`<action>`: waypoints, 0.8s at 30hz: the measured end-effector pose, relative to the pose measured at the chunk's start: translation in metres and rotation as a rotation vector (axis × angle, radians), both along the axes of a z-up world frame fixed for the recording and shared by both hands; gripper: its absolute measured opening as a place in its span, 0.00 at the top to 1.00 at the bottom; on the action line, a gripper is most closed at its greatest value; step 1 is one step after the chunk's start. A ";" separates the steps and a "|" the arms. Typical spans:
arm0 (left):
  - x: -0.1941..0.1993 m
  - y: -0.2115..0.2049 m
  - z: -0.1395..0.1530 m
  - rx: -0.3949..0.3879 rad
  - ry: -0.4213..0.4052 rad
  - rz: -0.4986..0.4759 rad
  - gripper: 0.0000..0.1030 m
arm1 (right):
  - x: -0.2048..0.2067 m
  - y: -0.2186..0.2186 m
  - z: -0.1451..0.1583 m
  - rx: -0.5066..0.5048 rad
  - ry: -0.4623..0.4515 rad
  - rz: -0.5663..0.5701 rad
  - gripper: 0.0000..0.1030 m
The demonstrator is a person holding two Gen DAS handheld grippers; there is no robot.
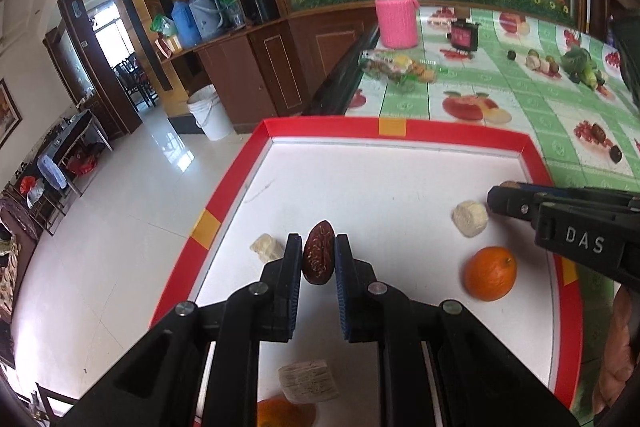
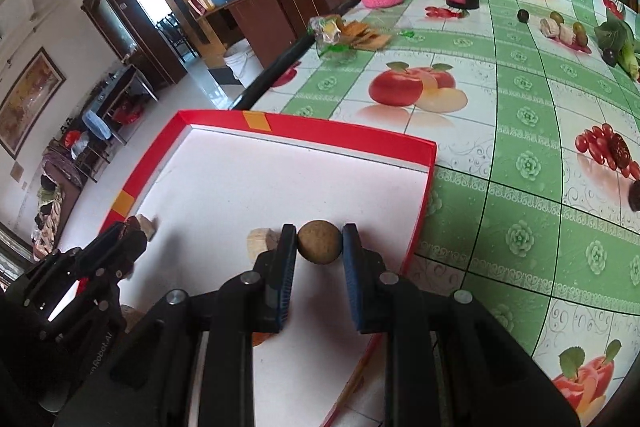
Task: Organize fruits
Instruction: 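Open both tools to drop the date and kiwi into the tray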
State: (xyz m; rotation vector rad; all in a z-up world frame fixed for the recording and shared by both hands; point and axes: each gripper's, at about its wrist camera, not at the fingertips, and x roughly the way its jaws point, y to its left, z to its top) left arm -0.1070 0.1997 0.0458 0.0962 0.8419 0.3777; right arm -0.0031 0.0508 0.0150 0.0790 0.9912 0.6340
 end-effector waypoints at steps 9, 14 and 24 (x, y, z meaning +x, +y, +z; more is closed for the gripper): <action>-0.005 0.015 -0.004 -0.031 0.029 0.088 0.34 | -0.010 0.006 0.007 -0.036 -0.016 0.039 0.60; -0.008 0.017 0.012 -0.087 -0.018 0.113 0.23 | -0.017 -0.023 0.030 0.041 -0.084 0.000 0.49; -0.001 -0.029 0.019 -0.101 -0.015 0.012 0.23 | -0.007 -0.110 0.028 -0.016 -0.115 -0.160 0.46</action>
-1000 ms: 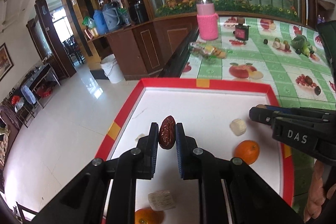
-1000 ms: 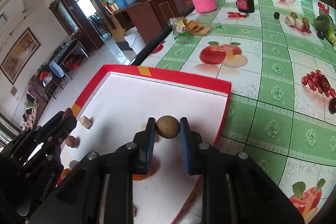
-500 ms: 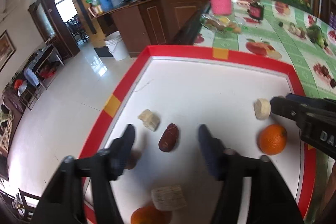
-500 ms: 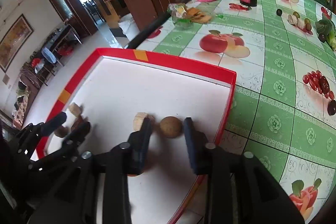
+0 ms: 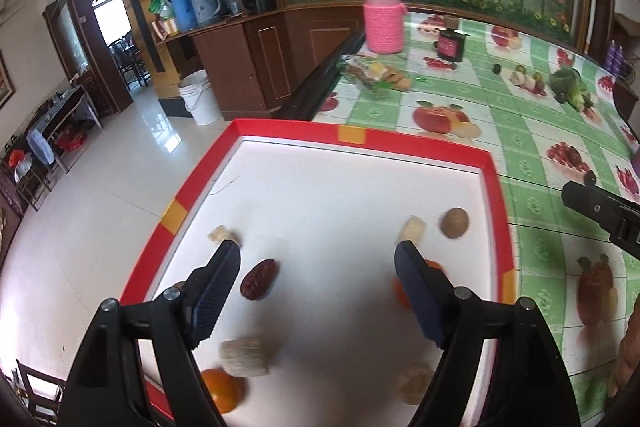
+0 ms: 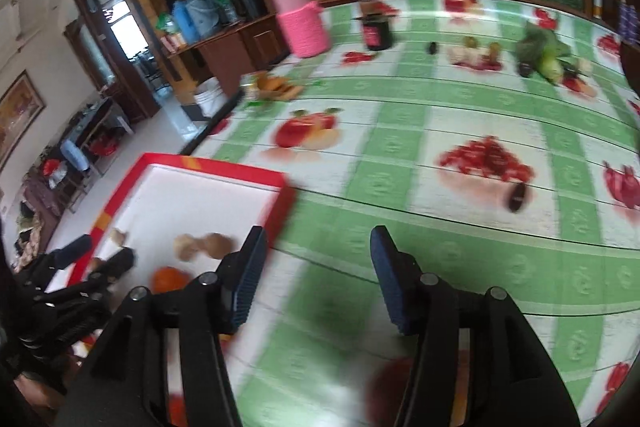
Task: Organize fruits
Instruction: 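Open both tools to drop the date and kiwi into the tray, then grasp a dark red date with the right tool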
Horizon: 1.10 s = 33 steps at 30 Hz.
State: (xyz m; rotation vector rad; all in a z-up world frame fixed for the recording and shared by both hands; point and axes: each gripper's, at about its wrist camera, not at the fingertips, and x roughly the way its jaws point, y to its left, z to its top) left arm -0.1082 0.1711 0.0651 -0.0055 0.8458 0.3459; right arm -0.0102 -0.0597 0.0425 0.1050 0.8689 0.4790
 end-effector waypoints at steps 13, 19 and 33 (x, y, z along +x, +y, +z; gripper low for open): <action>0.022 -0.065 0.021 -0.021 -0.002 -0.142 0.23 | 0.059 -0.095 -0.033 -0.065 0.089 -0.243 0.49; 0.043 -0.081 0.027 -0.056 0.012 -0.152 0.23 | 0.075 -0.083 -0.036 -0.127 0.064 -0.277 0.69; 0.133 -0.180 0.021 -0.029 0.024 -0.291 0.23 | 0.088 -0.202 -0.007 0.153 0.096 -0.492 0.79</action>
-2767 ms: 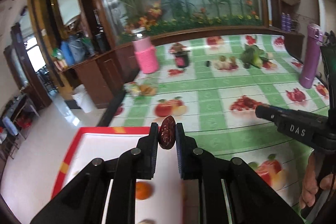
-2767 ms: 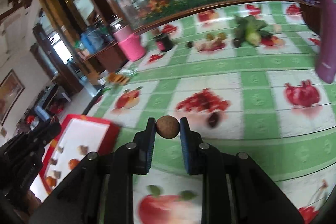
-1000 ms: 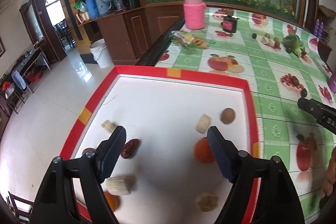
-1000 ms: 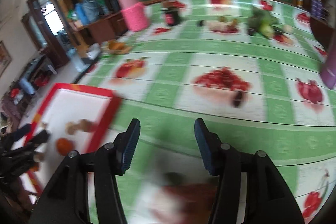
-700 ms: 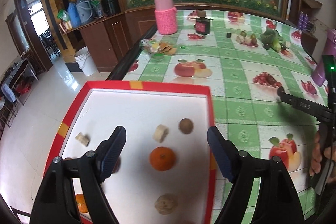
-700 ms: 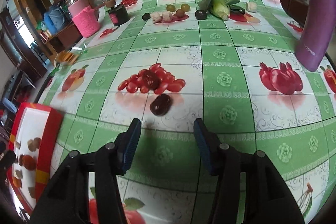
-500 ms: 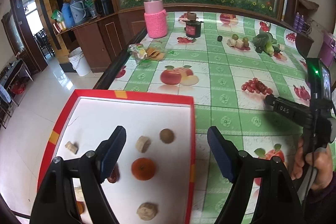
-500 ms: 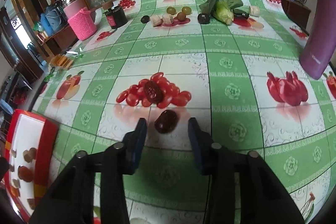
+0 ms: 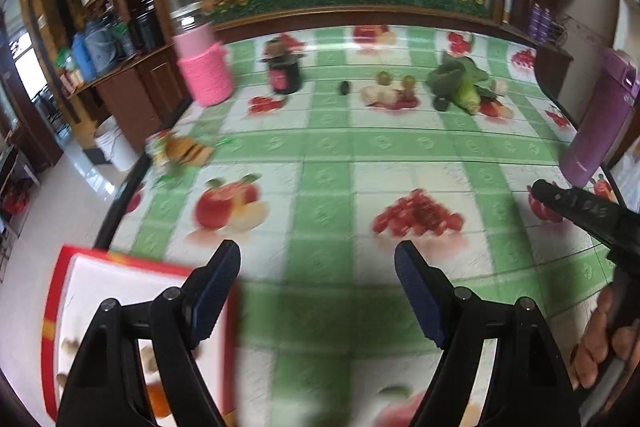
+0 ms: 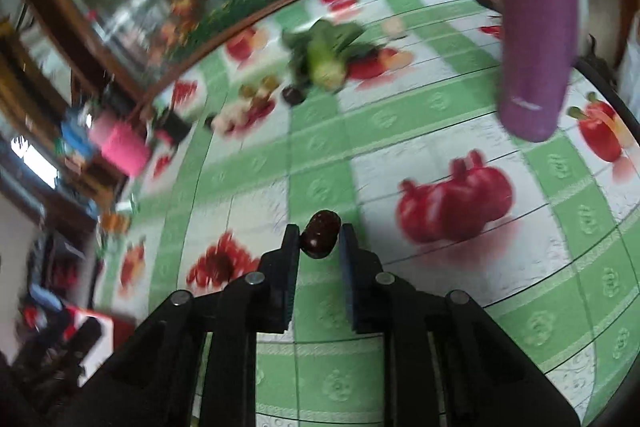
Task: Organize fruits
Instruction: 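Grasp a dark red date with the right tool, then grasp another date with the left tool while the right tool holds its date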
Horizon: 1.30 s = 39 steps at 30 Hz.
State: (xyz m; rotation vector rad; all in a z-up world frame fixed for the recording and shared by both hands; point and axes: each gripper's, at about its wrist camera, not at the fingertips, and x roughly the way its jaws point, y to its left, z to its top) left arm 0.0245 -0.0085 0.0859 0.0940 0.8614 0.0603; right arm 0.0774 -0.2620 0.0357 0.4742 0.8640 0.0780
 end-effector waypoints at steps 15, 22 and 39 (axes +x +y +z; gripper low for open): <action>0.060 -0.058 -0.068 -0.009 0.106 -0.038 0.23 | -0.002 -0.008 0.008 0.077 -0.024 -0.009 0.79; 0.068 -0.050 -0.069 -0.118 0.093 -0.053 0.67 | 0.000 -0.003 0.004 0.062 -0.007 0.001 0.79; -0.016 -0.034 -0.007 -0.034 -0.107 -0.071 0.80 | -0.013 0.022 0.016 -0.011 -0.097 0.062 0.79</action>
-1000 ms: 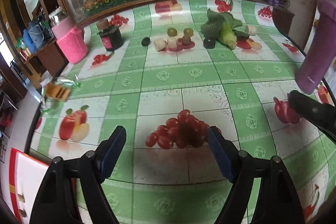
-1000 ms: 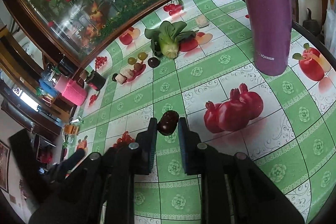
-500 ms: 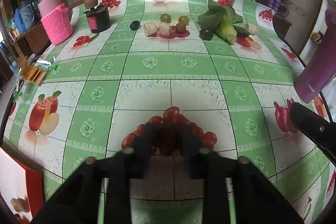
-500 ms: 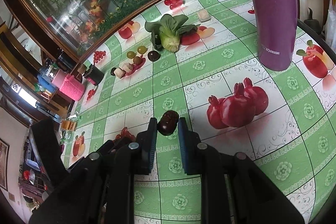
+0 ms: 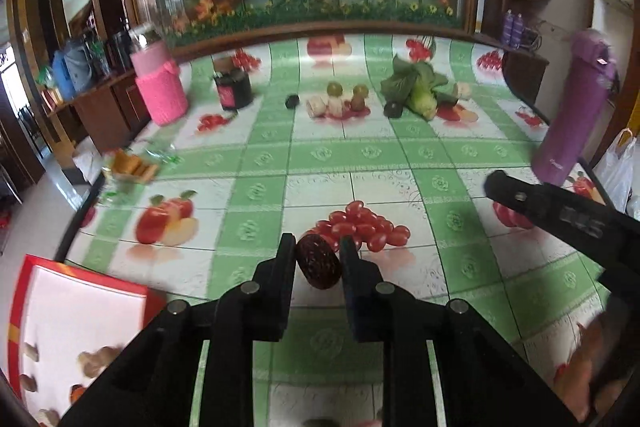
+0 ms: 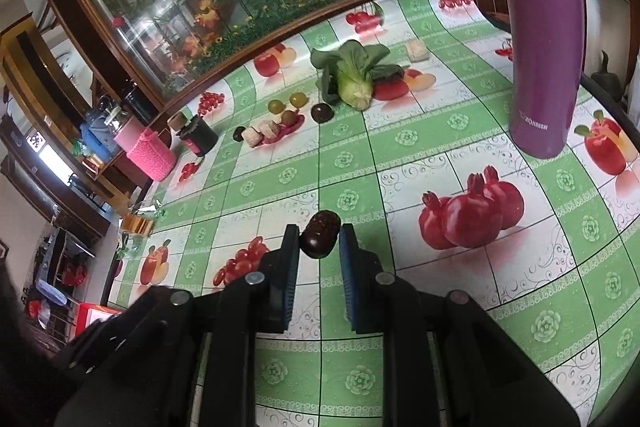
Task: Organize fruits
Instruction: 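Grasp another date with the left tool while the right tool holds its date, then carry both held dates over the tray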
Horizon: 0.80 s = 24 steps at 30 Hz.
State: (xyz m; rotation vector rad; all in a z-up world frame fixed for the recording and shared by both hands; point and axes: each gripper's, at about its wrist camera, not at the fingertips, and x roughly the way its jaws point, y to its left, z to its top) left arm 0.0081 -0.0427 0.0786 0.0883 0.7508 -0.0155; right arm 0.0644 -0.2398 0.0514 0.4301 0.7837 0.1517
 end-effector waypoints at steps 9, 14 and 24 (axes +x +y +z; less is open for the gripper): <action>-0.079 0.032 0.034 0.073 -0.152 0.006 0.80 | -0.042 0.028 0.010 -0.030 -0.113 0.056 0.79; -0.105 0.058 0.036 0.085 -0.176 0.035 0.80 | -0.075 0.062 0.012 -0.040 -0.137 0.158 0.79; -0.129 0.121 0.026 0.055 -0.176 0.151 0.80 | -0.114 0.138 0.034 -0.101 -0.197 0.325 0.79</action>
